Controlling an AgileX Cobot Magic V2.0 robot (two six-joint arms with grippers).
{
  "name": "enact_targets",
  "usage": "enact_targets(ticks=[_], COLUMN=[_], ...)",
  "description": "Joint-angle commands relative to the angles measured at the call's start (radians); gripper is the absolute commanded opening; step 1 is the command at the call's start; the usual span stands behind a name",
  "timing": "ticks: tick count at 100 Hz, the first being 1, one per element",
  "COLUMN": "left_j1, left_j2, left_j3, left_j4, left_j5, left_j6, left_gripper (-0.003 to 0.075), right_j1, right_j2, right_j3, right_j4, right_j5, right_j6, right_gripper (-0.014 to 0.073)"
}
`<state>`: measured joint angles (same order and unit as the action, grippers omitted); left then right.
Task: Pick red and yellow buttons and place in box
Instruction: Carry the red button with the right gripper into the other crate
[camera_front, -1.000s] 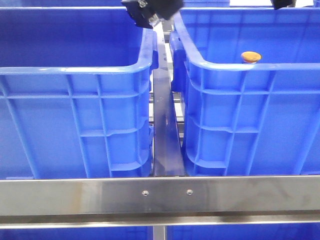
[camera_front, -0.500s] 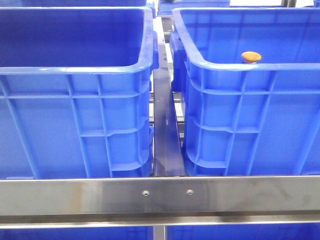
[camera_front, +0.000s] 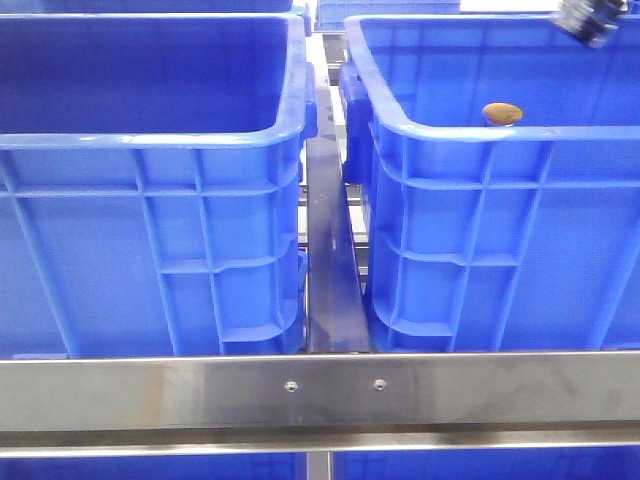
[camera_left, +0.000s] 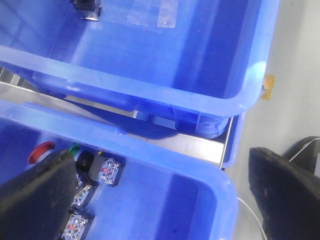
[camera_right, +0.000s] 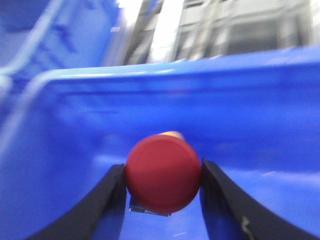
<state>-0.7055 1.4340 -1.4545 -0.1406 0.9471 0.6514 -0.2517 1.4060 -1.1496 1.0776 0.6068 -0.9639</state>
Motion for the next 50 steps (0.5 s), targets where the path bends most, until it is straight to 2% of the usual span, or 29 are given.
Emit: enact_targets(ticks=[1, 33, 50], left_j1=[-0.004, -0.004, -0.004], left_j2=[-0.036, -0.036, -0.036], left_j3=[-0.032, -0.032, -0.032], left_j4=[-0.013, -0.013, -0.013], left_j5=[-0.054, -0.054, -0.055], left_j6=[-0.013, -0.013, -0.013], left_gripper=[0.0650, 0.0650, 0.0650], right_j1=[-0.003, 0.025, 0.062], right_j2=[-0.018, 0.157, 0.255], right_j3=[-0.036, -0.037, -0.084], right_j4=[0.006, 0.007, 0.019], right_j5=[-0.115, -0.337, -0.363], right_j6=[-0.082, -0.198, -0.198], right_gripper=[0.0260, 0.0260, 0.0260])
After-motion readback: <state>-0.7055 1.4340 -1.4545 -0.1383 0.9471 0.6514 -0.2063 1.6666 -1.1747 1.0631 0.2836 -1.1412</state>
